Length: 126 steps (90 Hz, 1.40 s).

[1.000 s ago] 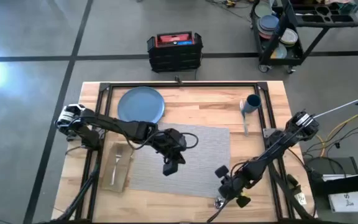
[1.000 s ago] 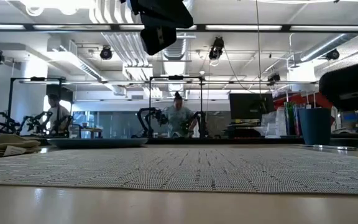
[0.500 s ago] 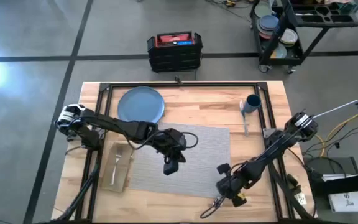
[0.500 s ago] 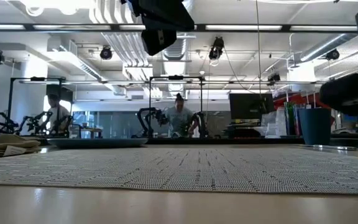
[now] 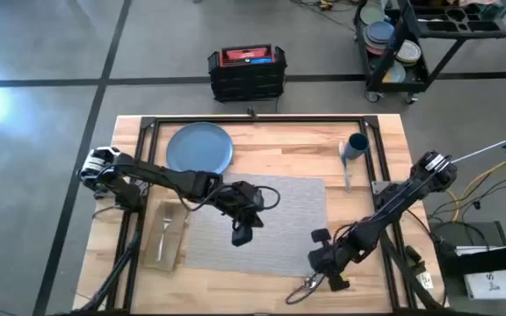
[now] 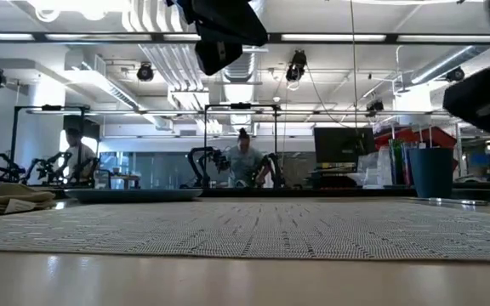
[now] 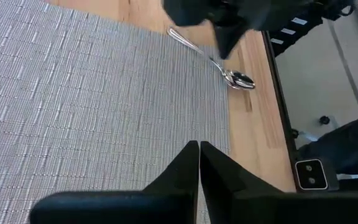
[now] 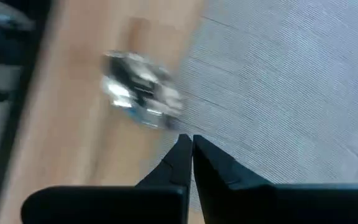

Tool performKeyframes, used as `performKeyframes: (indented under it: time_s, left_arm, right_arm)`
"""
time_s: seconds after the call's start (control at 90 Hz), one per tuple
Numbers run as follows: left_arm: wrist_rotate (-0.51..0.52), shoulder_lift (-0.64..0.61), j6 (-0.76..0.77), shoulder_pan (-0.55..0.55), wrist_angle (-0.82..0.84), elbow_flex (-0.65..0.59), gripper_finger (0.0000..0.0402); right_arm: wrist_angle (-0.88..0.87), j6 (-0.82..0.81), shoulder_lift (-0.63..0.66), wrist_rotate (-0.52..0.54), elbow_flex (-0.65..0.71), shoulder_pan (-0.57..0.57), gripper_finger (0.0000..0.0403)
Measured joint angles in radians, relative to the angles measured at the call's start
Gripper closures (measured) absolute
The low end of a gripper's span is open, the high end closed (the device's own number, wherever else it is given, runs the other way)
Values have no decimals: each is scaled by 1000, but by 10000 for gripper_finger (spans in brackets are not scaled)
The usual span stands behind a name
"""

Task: Set table place
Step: Put the silver spoon to the right of the gray table mat

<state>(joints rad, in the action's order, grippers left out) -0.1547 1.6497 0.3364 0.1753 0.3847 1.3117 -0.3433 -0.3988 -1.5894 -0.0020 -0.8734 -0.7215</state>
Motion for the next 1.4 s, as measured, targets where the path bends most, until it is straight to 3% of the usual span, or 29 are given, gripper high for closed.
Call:
performKeyframes:
  time_s: [0.189, 0.567, 1.078, 1.4]
  left_arm:
    - [16, 0, -5, 0, -3, 0, 402]
    - [16, 0, -6, 0, -3, 0, 402]
    - [18, 0, -6, 0, -3, 0, 402]
    - [42, 0, -5, 0, -3, 0, 392]
  right_arm:
    - [45, 75, -21, 2, 3, -33, 369]
    - [87, 113, -66, 14, 2, -33, 243]
    - [147, 222, -84, 30, 4, -33, 224]
    - [213, 233, -132, 28, 5, -33, 169]
